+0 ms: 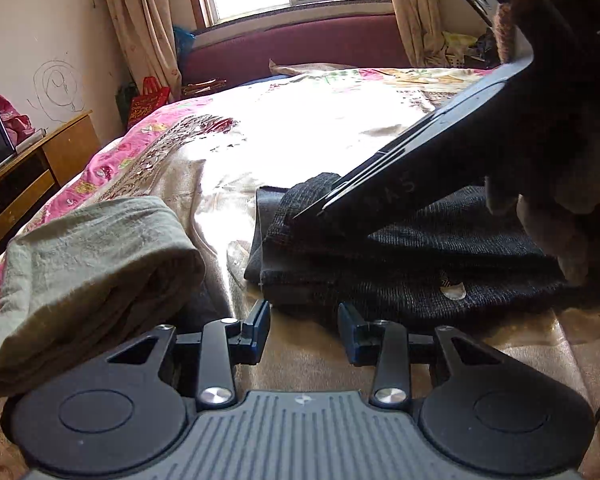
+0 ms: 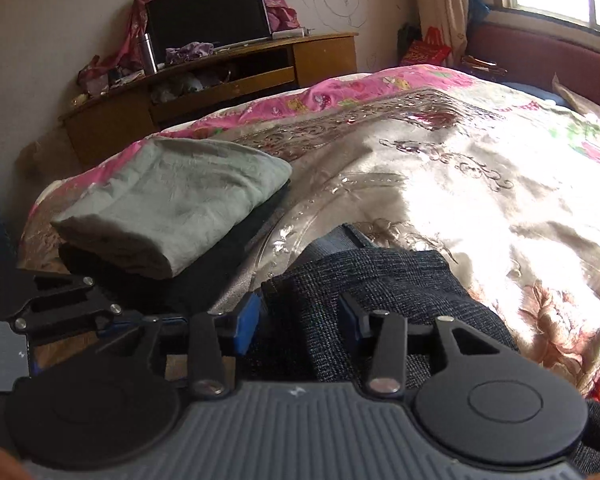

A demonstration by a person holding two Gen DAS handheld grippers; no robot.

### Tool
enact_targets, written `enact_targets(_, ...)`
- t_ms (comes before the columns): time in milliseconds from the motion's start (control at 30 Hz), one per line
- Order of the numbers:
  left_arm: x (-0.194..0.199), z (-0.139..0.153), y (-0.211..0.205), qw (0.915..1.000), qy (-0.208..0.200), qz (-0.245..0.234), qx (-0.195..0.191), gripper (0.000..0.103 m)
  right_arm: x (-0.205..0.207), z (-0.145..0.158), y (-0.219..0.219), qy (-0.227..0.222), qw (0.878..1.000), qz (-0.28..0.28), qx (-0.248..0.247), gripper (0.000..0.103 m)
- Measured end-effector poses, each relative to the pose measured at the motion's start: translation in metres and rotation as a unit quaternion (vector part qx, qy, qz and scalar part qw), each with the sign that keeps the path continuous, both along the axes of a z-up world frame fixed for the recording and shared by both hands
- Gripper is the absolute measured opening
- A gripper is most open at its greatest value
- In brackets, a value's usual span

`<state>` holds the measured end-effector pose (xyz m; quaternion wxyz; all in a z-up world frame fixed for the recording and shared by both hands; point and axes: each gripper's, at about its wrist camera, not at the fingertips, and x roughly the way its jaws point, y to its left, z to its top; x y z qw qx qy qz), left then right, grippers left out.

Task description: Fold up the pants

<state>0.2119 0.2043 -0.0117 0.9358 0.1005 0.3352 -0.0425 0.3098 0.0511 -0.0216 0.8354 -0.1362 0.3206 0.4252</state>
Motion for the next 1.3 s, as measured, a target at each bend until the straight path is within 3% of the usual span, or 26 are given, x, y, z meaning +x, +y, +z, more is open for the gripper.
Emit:
enact_targets(100, -0.014, -0.006, 0.001, 0.9998, 0.018, 0.003, -0.005, 0.053, -0.006, -0.016, 0.024, -0.021, 0.998, 0.026, -0.054, 0.050)
enact_targets(167, -0.013, -0.012, 0.004, 0.9997, 0.023, 0.005, -0.006, 0.053, -0.012, -0.028, 0.033, -0.054, 0.995, 0.018, -0.081, 0.045)
enact_targets(200, -0.014, -0.012, 0.004, 0.9997, 0.023, 0.006, -0.006, 0.053, -0.013, -0.032, 0.036, -0.068, 0.993, 0.012, -0.091, 0.038)
enact_targets(233, -0.014, -0.011, 0.006, 0.9997, 0.023, 0.008, -0.007, 0.053, -0.013, -0.034, 0.038, -0.078, 0.992, 0.002, -0.098, 0.021)
enact_targets(333, -0.020, -0.004, 0.004, 0.9998, 0.018, 0.009, -0.007, 0.053, -0.007, -0.034, 0.030, -0.062, 0.994, -0.020, -0.086, 0.004)
enact_targets(400, -0.021, -0.001, 0.005, 0.9999, 0.014, 0.007, -0.002, 0.053, -0.009, -0.031, 0.026, -0.063, 0.994, -0.019, -0.082, 0.000)
enact_targets(500, -0.024, 0.003, 0.007, 0.9999, 0.010, 0.005, 0.003, 0.053, -0.021, -0.025, 0.024, -0.082, 0.993, -0.006, -0.080, 0.002)
enact_targets(633, -0.028, 0.002, 0.009, 0.9999, 0.011, 0.010, 0.000, 0.053, -0.027, -0.034, 0.034, -0.095, 0.989, 0.012, -0.111, 0.031)
enact_targets(767, -0.032, -0.002, 0.014, 0.9998, 0.016, 0.013, -0.005, 0.053, -0.031, -0.042, 0.042, -0.119, 0.986, 0.008, -0.120, 0.039)
enact_targets(900, -0.033, -0.003, 0.019, 0.9997, 0.016, 0.016, -0.008, 0.053, -0.033, -0.050, 0.053, -0.167, 0.973, -0.010, -0.156, 0.043)
enact_targets(933, -0.033, -0.002, 0.020, 0.9998, 0.013, 0.017, -0.007, 0.053, -0.035, -0.052, 0.055, -0.176, 0.971, -0.010, -0.162, 0.043)
enact_targets(967, -0.034, 0.000, 0.021, 0.9998, 0.010, 0.017, -0.007, 0.053, -0.037, -0.053, 0.055, -0.178, 0.971, -0.012, -0.160, 0.033)
enact_targets(1033, -0.035, 0.002, 0.024, 0.9998, 0.005, 0.020, -0.005, 0.053, -0.034, -0.052, 0.050, -0.154, 0.978, -0.018, -0.143, 0.021)
enact_targets(1067, -0.036, 0.003, 0.025, 0.9997, 0.003, 0.022, -0.004, 0.053, -0.032, -0.050, 0.048, -0.142, 0.981, -0.022, -0.132, 0.008)
enact_targets(1133, -0.037, 0.005, 0.028, 0.9997, 0.001, 0.026, 0.000, 0.053, -0.027, -0.045, 0.042, -0.106, 0.988, -0.034, -0.108, 0.000)
enact_targets(1300, -0.043, 0.008, 0.030, 0.9995, -0.003, 0.030, 0.006, 0.053, -0.039, -0.033, 0.036, -0.105, 0.991, -0.024, -0.082, 0.001)
